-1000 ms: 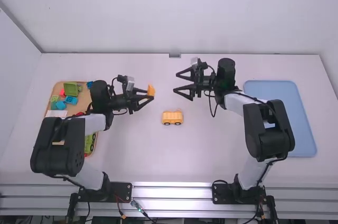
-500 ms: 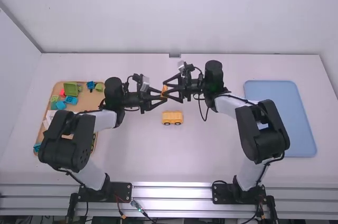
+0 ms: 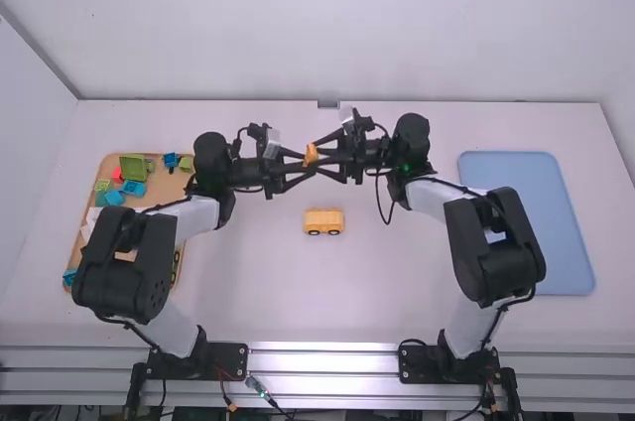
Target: Assemble lego blocks to make yellow taxi
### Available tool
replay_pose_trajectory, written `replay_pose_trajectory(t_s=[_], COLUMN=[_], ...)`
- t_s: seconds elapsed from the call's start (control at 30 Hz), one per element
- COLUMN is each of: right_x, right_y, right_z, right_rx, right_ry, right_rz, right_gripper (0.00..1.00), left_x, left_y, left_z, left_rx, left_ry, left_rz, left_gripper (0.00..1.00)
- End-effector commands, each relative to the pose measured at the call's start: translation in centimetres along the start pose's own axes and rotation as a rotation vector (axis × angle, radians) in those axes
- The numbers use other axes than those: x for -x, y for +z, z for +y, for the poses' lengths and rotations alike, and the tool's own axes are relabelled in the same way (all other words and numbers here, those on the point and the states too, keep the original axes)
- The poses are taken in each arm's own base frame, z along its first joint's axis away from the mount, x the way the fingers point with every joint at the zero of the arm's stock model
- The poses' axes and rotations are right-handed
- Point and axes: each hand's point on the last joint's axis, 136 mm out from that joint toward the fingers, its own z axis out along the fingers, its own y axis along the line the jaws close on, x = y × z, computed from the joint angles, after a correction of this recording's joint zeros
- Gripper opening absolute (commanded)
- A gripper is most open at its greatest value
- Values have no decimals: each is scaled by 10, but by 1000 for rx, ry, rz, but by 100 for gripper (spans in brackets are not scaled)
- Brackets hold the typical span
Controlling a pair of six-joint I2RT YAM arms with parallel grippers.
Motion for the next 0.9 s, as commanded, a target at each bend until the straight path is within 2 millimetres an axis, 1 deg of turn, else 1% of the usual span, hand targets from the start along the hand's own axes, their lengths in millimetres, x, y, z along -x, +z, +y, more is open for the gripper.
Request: replay_pose_trajectory(t_s=[0.0,0.13,0.2,0.27,0.43,0.53,0.57,0.6,0.63,0.67,0.7,0.73,0.77,0.8,0.87], right_x=[5,11,13,16,15,15,15,15,15,16,16,17,18,19,16], right_y=[0,0,-1,-3,-3,-2,0,-1,-1,-3,-5,-8,-14,-19,-32], right_z=[6,9,9,5,5,6,7,6,6,5,3,0,-7,-15,-32], right_rx=[23,29,26,3,3,7,10,9,9,3,-8,-19,-54,-87,-167], right_ry=[33,19,3,21,15,15,15,15,14,14,15,16,30,45,64], right_rz=[1,-9,-13,-26,-26,-25,-24,-25,-25,-26,-30,-34,-45,-54,-65], right_gripper=[45,37,34,31,29,18,14,9,7,5,4,3,0,0,0], left_x=[15,23,25,28,32,32,32,31,31,31,30,30,28,27,24], left_y=[4,5,5,5,6,6,6,6,6,6,6,6,5,5,4], left_z=[3,4,5,5,6,6,6,6,6,7,7,7,6,7,15], left_rx=[-5,-9,-6,-10,-10,-10,-8,-7,-7,-6,-6,-6,-6,-3,50], left_ry=[28,44,31,39,49,50,49,48,46,41,39,37,32,26,13], left_rz=[-16,-24,-26,-28,-31,-32,-32,-32,-31,-29,-29,-28,-26,-24,-32], left_gripper=[7,7,9,9,9,13,22,45,54,89,99,99,99,99,99])
